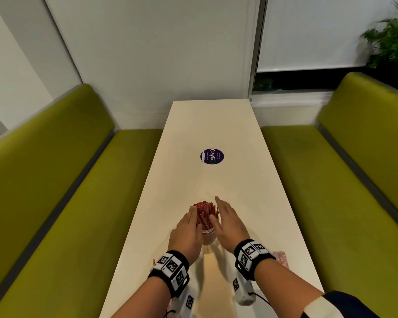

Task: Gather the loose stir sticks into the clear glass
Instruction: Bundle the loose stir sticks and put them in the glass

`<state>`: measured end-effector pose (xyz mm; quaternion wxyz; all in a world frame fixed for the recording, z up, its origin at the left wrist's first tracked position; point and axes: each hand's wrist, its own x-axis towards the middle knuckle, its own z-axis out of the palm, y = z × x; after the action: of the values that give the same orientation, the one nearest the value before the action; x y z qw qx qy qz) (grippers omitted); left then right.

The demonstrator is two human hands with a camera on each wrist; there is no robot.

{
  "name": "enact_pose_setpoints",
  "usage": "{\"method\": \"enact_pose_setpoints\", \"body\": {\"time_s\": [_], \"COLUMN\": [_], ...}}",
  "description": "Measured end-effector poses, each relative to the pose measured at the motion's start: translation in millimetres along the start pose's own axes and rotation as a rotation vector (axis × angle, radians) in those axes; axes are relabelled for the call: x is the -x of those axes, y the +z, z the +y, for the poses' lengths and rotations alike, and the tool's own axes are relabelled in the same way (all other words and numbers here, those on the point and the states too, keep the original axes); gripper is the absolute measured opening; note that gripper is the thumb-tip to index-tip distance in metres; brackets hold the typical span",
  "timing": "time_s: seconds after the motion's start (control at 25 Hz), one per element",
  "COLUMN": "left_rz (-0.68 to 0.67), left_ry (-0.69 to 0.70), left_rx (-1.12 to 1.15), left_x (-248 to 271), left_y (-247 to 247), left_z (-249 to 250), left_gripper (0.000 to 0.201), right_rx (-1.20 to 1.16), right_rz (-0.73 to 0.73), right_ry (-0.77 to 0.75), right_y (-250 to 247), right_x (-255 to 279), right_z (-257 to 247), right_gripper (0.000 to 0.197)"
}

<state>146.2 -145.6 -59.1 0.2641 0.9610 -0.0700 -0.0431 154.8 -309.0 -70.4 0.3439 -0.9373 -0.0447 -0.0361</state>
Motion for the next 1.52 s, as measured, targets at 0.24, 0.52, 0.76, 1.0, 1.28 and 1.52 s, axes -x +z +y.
{"method": "enact_pose_setpoints", "body": {"time_s": [0.24, 0.52, 0.76, 1.0, 1.28, 1.52], "left_rz": [0.071, 0.018, 0.010, 0.101, 0.058, -0.008], "left_ry": [-0.060, -0.131, -0.072, -0.071, -0.349, -0.465], "left_rx": [0.153, 0.155, 0.214, 0.308, 0.372, 0.269], "left_x": [-19.6, -45.2, -36.8, -3.9, 68.9, 112.4], "left_y": [-10.5, -23.9, -25.9, -40.8, -39.9, -19.1], "left_z": [3.4, -6.5, -8.6, -27.7, -89.3, -127.7], "left_gripper": [0.067, 0.058, 0.054, 0.034, 0.010, 0.015], "right_rx": [-0.150, -0.051, -0.073, -0.264, -0.285, 0.080], "right_rz": [-0.151, -0.011, -0.028, 0.173, -0.088, -0.435], "right_ry": [0.068, 0.189, 0.227, 0.382, 0.526, 0.405], "right_y": [12.7, -4.1, -12.9, -11.2, 49.8, 111.3], "right_x": [-5.0, -27.4, -25.5, 18.2, 99.7, 98.6], "right_z": [-5.0, -2.3, -2.0, -6.1, -37.3, -98.7], "right_gripper": [0.060, 0.038, 0.028, 0.041, 0.020, 0.061]}}
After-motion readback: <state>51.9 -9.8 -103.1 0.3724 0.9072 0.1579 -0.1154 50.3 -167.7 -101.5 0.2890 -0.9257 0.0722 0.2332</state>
